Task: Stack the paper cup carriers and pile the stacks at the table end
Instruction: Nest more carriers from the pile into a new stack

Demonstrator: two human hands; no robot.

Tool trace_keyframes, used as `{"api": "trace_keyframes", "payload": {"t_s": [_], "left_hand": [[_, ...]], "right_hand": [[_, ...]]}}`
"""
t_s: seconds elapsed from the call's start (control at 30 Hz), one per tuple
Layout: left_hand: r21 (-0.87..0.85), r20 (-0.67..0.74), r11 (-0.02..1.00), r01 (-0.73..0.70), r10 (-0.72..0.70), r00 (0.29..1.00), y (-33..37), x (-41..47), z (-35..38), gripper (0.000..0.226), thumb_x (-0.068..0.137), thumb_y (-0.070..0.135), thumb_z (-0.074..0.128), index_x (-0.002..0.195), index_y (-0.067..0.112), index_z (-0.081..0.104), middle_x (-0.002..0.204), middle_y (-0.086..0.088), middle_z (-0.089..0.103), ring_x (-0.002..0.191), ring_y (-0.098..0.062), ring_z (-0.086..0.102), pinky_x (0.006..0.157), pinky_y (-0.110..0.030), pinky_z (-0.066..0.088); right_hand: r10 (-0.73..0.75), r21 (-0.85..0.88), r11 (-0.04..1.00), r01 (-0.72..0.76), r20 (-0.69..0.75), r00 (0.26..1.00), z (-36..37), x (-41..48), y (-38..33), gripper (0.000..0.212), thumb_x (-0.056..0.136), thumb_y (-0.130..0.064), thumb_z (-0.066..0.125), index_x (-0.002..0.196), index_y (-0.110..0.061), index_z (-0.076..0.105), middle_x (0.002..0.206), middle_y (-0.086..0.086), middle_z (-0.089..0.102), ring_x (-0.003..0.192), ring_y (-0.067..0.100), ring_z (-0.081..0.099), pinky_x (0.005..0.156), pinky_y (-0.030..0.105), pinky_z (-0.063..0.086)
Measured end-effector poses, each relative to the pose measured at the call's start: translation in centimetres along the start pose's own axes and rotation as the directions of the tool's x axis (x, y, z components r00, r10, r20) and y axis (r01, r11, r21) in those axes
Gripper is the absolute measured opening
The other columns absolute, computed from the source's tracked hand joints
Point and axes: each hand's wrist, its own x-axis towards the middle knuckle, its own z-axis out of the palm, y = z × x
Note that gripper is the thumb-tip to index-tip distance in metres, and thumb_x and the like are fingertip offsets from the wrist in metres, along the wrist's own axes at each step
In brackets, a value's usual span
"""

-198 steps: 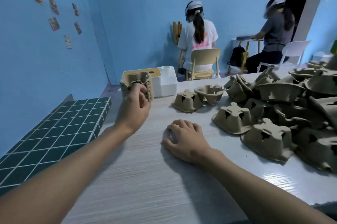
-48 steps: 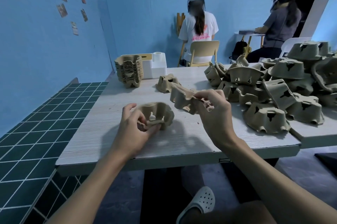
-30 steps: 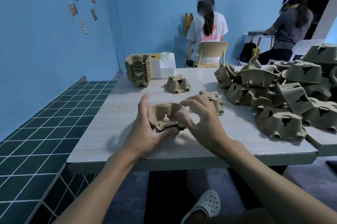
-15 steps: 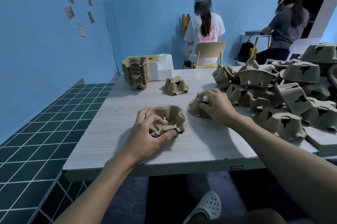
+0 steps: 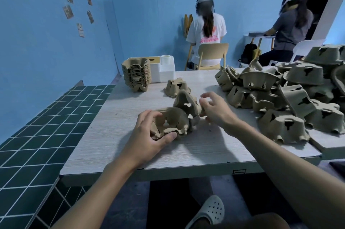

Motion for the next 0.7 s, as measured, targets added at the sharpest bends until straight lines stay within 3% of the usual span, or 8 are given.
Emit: {"api": "trace_keyframes", "payload": {"t_s": [0.1, 0.2, 0.23, 0.33, 0.47, 0.6, 0.7], "left_hand": [[0.004, -0.018, 1.000, -0.004, 0.004, 1.000, -0.1, 0.0, 0.0, 0.074, 0.072, 0.053, 0.077, 0.134, 0.026, 0.048, 0.134, 0.008, 0.041, 0.104, 0.017, 0.041, 0.081, 0.005, 0.029], [0.006, -0.018, 1.000, -0.006, 0.006, 1.000, -0.1, 0.0, 0.1, 0.066, 0.076, 0.044, 0.081, 0.131, 0.025, 0.049, 0.131, 0.008, 0.041, 0.104, 0.027, 0.037, 0.079, 0.006, 0.030], [0.005, -0.019, 1.000, -0.007, 0.007, 1.000, -0.1, 0.0, 0.1, 0.065, 0.077, 0.042, 0.081, 0.131, 0.025, 0.050, 0.131, 0.008, 0.041, 0.104, 0.029, 0.036, 0.079, 0.006, 0.030], [0.006, -0.025, 1.000, -0.012, 0.012, 1.000, 0.1, 0.0, 0.1, 0.066, 0.077, 0.041, 0.081, 0.132, 0.022, 0.050, 0.130, 0.007, 0.042, 0.101, 0.030, 0.037, 0.079, 0.005, 0.030], [0.005, -0.014, 1.000, -0.012, 0.012, 1.000, 0.2, 0.0, 0.0, 0.069, 0.077, 0.044, 0.080, 0.134, 0.023, 0.048, 0.132, 0.009, 0.041, 0.099, 0.017, 0.043, 0.080, 0.006, 0.029], [0.002, -0.020, 1.000, 0.003, -0.003, 1.000, 0.2, 0.0, 0.0, 0.069, 0.077, 0.045, 0.080, 0.134, 0.025, 0.046, 0.132, 0.010, 0.041, 0.109, -0.002, 0.042, 0.081, 0.007, 0.027], [-0.007, -0.021, 1.000, 0.005, -0.006, 1.000, 0.2, -0.1, 0.1, 0.071, 0.076, 0.046, 0.080, 0.135, 0.025, 0.045, 0.132, 0.010, 0.040, 0.109, 0.000, 0.041, 0.082, 0.006, 0.027]], "right_hand": [[-0.178, -0.076, 0.982, 0.174, -0.037, 0.983, -0.1, -0.3, 0.3, 0.034, 0.105, -0.030, 0.038, 0.134, -0.018, 0.052, 0.110, 0.003, 0.063, 0.100, 0.020, 0.063, 0.088, 0.038, 0.054], [-0.252, 0.021, 0.968, 0.251, 0.064, 0.966, -0.8, -0.8, -0.1, 0.038, 0.105, -0.035, 0.037, 0.139, -0.022, 0.049, 0.121, 0.006, 0.061, 0.105, 0.015, 0.060, 0.078, 0.009, 0.048], [-0.250, 0.044, 0.968, 0.246, 0.127, 0.960, -1.0, -1.0, -0.1, 0.040, 0.104, -0.037, 0.040, 0.141, -0.024, 0.048, 0.124, 0.007, 0.060, 0.108, 0.017, 0.059, 0.077, 0.008, 0.048], [-0.220, -0.068, 0.967, 0.246, 0.264, 0.939, -1.9, -0.7, 0.6, 0.056, 0.091, -0.047, 0.062, 0.141, -0.038, 0.040, 0.132, -0.001, 0.051, 0.118, 0.016, 0.054, 0.091, 0.028, 0.050], [-0.221, -0.007, 0.972, 0.234, 0.300, 0.928, -2.3, -0.9, 0.5, 0.075, 0.075, -0.032, 0.082, 0.134, -0.032, 0.035, 0.131, 0.000, 0.046, 0.116, 0.015, 0.054, 0.085, 0.021, 0.052], [-0.250, -0.028, 0.963, 0.270, 0.290, 0.924, -2.3, -1.0, 0.4, 0.079, 0.073, -0.026, 0.086, 0.132, -0.029, 0.034, 0.130, -0.001, 0.046, 0.108, 0.012, 0.058, 0.086, 0.029, 0.056], [-0.261, -0.095, 0.949, 0.300, 0.296, 0.919, -2.6, -1.1, 0.2, 0.076, 0.073, -0.030, 0.085, 0.134, -0.030, 0.040, 0.121, -0.007, 0.050, 0.099, 0.004, 0.058, 0.075, 0.014, 0.050]]}}
